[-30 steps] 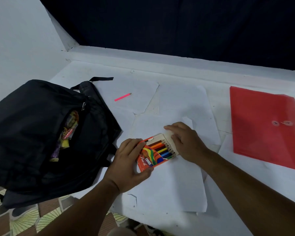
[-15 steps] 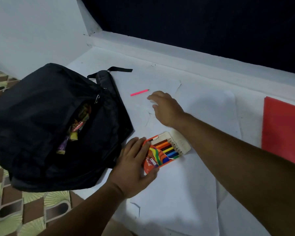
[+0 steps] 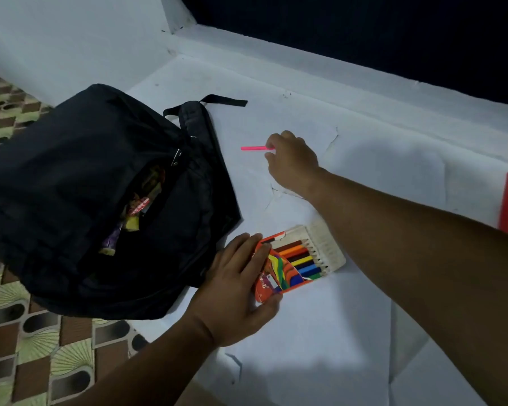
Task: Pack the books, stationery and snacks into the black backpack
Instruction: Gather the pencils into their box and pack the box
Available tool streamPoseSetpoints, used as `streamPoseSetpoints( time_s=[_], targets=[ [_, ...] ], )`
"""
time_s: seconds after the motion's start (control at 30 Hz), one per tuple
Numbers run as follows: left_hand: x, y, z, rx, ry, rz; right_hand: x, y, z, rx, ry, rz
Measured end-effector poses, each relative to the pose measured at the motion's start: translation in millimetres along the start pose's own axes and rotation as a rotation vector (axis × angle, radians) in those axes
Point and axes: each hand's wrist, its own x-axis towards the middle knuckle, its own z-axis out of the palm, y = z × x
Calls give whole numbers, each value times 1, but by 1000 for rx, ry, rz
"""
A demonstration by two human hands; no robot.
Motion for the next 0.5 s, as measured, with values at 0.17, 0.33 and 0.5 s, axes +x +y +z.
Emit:
streamPoseSetpoints(
  time_s=[0.17,0.33,0.5],
  targets=[
    [1,-1,-1,5,4,10,8,2,-3,-38,-31,12],
    [1,-1,-1,-11,-2,12,-3,4,-5,100,51,13],
    [0,-2,-2,12,24,35,-48,12,-24,315,129,-97]
  ],
)
